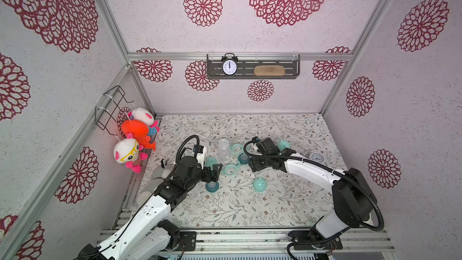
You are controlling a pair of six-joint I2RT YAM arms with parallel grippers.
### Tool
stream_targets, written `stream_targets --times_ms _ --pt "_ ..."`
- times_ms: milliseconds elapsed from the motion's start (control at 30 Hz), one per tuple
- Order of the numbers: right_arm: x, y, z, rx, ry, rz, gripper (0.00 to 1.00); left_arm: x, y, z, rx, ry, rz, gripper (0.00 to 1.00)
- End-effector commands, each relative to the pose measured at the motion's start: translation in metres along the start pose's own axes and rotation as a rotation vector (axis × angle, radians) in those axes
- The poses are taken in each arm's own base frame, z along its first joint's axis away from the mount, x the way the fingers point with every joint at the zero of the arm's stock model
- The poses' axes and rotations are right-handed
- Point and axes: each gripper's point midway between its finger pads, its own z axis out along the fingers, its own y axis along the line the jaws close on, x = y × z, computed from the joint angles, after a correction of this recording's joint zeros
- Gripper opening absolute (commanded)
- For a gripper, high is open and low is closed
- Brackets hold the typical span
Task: Assemble the baby bottles
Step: Pick up the baby bottle from the center of the board.
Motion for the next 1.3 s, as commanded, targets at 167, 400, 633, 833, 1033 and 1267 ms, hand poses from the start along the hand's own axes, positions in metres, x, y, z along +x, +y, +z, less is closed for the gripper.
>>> stream_targets --times_ms 167,400,633,833,1033,1267 --pt "-0.015 0.0 -0.004 0.018 -0.039 0.007 0.67 -0.001 -0.005 0.003 0.047 -0.022 0.013 0.98" --pt "-0.022 0.002 -0.016 0.019 -0.048 -0.015 0.57 0.003 -0.023 0.006 0.157 -0.027 0.053 0.98" --pt "-0.035 0.018 -0.055 -0.032 -0.065 -0.047 0.56 0.004 -0.046 0.007 0.296 -0.078 0.128 0.98" --pt "-0.047 0.048 -0.104 -0.147 -0.089 -0.072 0.57 0.009 -0.073 0.008 0.369 -0.126 0.276 0.98" --pt "-0.053 0.074 -0.146 -0.235 -0.111 -0.092 0.57 0.014 -0.097 0.013 0.419 -0.179 0.388 0.98" --pt "-0.054 0.096 -0.177 -0.313 -0.116 -0.098 0.57 0.013 -0.114 0.013 0.474 -0.275 0.469 0.98"
